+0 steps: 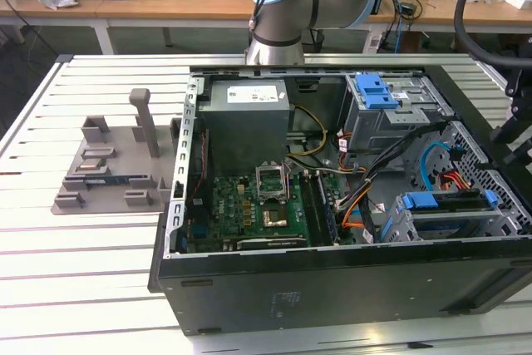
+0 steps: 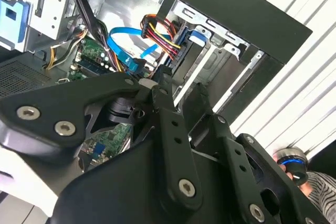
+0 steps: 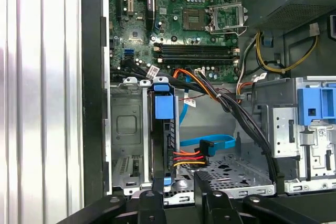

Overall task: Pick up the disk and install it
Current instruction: 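Insert the second disk wire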

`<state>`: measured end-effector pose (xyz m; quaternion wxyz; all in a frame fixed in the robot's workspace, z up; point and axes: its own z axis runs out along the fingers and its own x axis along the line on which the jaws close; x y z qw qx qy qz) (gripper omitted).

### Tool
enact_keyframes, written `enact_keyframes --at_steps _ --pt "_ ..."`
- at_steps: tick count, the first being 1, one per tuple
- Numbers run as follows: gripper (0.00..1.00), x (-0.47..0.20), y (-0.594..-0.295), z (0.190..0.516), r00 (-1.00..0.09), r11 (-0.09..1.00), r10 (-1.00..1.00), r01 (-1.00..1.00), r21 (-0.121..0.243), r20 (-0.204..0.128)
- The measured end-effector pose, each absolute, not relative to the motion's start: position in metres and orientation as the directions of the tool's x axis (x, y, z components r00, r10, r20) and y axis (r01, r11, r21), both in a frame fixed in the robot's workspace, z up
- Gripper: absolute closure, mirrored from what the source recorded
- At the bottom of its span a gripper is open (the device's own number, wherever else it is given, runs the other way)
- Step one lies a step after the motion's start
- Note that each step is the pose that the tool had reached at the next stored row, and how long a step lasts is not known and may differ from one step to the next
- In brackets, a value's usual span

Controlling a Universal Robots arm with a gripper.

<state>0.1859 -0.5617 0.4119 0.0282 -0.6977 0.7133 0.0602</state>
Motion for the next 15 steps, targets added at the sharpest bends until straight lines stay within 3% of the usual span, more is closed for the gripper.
enact_keyframes --at_steps 3,5,15 --pt "0.64 0.185 -0.553 0.412 -0.025 0.019 -0.992 -0.999 0.046 -0.124" --pt "0.64 0.178 -0.531 0.403 -0.025 0.019 -0.992 -0.999 0.047 -0.124" --pt "0.64 0.169 -0.527 0.38 -0.022 0.016 -0.992 -0.999 0.047 -0.124"
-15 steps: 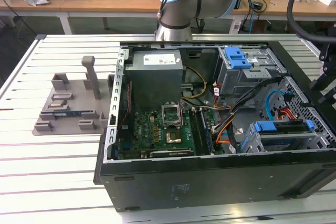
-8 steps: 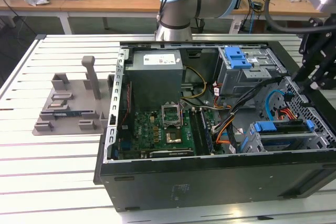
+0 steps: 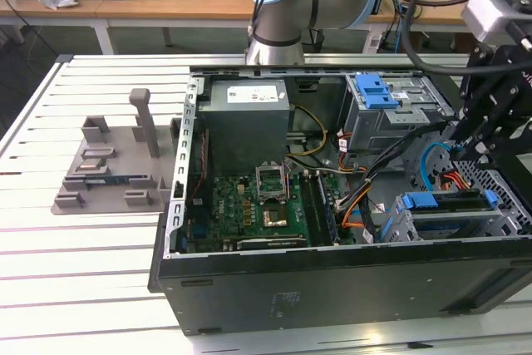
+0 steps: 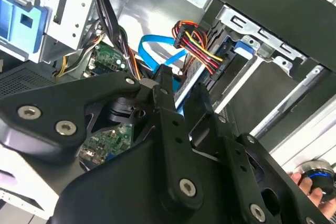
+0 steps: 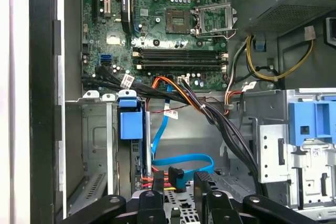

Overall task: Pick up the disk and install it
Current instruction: 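Insert the second disk wire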

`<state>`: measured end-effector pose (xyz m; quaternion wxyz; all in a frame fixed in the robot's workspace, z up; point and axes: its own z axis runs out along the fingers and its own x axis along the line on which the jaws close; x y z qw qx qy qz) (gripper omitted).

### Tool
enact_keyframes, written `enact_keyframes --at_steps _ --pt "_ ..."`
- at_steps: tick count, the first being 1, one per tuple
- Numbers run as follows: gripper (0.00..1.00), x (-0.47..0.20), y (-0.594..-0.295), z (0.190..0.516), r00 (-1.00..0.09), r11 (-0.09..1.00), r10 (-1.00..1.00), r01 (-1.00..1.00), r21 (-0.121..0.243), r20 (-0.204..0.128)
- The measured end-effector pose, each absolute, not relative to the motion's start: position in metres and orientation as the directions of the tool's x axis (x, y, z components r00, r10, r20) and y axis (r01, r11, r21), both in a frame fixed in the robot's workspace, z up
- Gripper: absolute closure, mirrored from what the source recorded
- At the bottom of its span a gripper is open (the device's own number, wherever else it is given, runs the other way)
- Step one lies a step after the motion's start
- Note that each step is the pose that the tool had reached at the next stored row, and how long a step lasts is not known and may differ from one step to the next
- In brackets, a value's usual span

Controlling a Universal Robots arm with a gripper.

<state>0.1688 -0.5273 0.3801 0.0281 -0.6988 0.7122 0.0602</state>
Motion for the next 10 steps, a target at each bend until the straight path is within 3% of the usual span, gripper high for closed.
enact_keyframes --at_steps 7,10 --pt "0.64 0.1685 -0.5276 0.3731 -0.02 0.014 -0.992 -0.999 0.047 -0.124" --pt "0.72 0.1685 -0.5276 0.3731 -0.02 0.014 -0.992 -0.999 0.047 -0.124"
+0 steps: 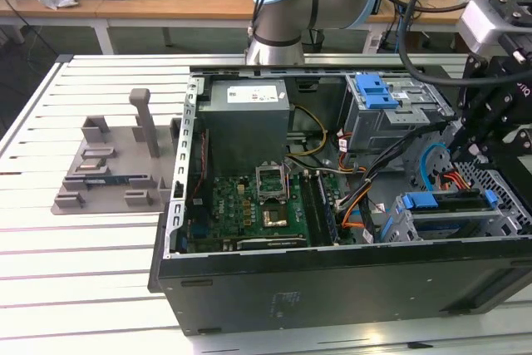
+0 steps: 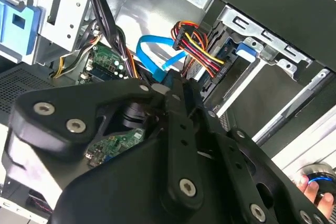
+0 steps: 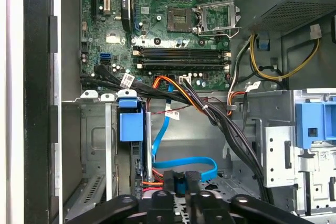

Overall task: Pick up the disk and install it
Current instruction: 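Insert the second disk wire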

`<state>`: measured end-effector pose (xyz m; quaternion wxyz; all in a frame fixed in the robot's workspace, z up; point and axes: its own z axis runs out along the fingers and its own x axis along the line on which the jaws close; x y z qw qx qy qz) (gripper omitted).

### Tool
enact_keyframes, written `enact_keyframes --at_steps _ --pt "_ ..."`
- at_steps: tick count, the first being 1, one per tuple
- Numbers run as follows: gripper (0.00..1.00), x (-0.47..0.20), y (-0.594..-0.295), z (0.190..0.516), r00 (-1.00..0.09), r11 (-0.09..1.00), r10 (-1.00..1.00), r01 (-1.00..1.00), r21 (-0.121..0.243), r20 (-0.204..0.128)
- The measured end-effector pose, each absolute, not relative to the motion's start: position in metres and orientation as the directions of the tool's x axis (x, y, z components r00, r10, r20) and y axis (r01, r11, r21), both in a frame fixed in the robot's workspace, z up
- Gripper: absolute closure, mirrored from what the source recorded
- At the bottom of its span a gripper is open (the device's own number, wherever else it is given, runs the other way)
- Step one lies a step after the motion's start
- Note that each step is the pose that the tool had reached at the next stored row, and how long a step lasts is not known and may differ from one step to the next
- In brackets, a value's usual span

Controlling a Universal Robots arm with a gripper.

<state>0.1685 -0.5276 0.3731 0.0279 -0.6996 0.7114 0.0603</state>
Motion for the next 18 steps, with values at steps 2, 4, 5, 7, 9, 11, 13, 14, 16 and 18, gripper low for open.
enact_keyframes --at_steps 2,4,5,7,9,11,13,14,16,18 --pt "0.84 0.168 -0.528 0.373 -0.019 0.014 -0.992 -0.999 0.047 -0.124" --pt "0.84 0.168 -0.529 0.373 -0.019 0.014 -0.992 -0.999 0.047 -0.124" --pt "0.84 0.168 -0.532 0.373 -0.019 0.014 -0.992 -0.999 0.047 -0.124" --pt "0.84 0.168 -0.539 0.372 -0.019 0.013 -0.992 -0.999 0.048 -0.124" --pt "0.84 0.168 -0.543 0.37 -0.018 0.012 -0.992 -0.999 0.05 -0.123" --pt "0.84 0.168 -0.547 0.369 -0.017 0.011 -0.993 -0.999 0.054 -0.12" --pt "0.84 0.168 -0.549 0.366 -0.009 0.002 -0.993 -0.998 0.055 -0.118" --pt "0.84 0.168 -0.549 0.365 -0.001 -0.005 -0.993 -0.998 0.055 -0.115" --pt "0.84 0.168 -0.549 0.361 0.027 -0.033 -0.993 -0.998 0.055 -0.111" --pt "0.84 0.168 -0.549 0.359 0.049 -0.055 -0.993 -0.997 0.056 -0.11"
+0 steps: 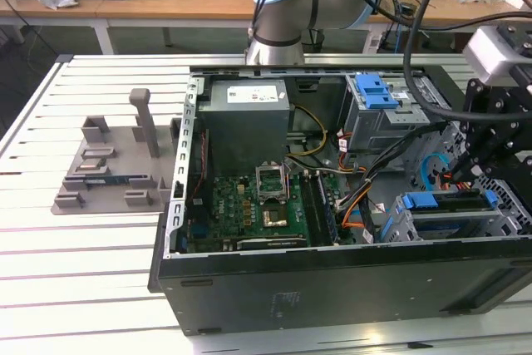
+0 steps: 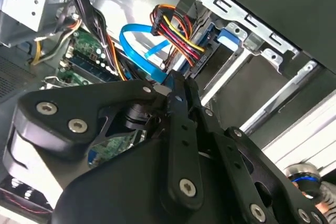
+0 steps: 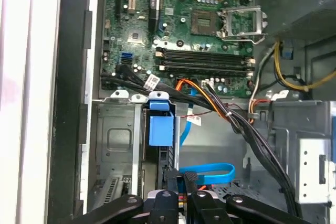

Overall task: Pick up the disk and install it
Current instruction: 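Insert the second disk wire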

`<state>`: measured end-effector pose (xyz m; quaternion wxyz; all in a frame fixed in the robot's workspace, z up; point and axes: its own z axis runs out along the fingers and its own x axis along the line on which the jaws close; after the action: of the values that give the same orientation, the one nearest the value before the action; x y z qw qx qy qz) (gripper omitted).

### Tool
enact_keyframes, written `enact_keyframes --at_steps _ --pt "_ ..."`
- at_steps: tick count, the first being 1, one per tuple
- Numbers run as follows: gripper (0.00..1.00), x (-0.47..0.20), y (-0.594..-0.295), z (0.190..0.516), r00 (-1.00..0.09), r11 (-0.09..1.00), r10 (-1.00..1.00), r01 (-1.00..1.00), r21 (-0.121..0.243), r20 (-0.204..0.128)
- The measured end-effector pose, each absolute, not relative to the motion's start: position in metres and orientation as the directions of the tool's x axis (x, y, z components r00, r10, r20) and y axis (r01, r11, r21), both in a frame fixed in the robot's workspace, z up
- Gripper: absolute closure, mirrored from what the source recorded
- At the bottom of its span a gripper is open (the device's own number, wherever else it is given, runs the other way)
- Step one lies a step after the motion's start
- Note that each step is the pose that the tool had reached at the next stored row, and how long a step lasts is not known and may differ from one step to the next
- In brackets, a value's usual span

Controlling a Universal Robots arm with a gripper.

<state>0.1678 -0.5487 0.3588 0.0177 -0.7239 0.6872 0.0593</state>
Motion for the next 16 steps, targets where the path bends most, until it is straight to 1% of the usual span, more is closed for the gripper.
enact_keyframes --at_steps 6,16 --pt "0.84 0.168 -0.555 0.345 0.052 -0.058 -0.993 -0.997 0.056 -0.11" --pt "0.84 0.173 -0.555 0.345 0.077 -0.083 -0.991 -0.995 0.057 -0.11"
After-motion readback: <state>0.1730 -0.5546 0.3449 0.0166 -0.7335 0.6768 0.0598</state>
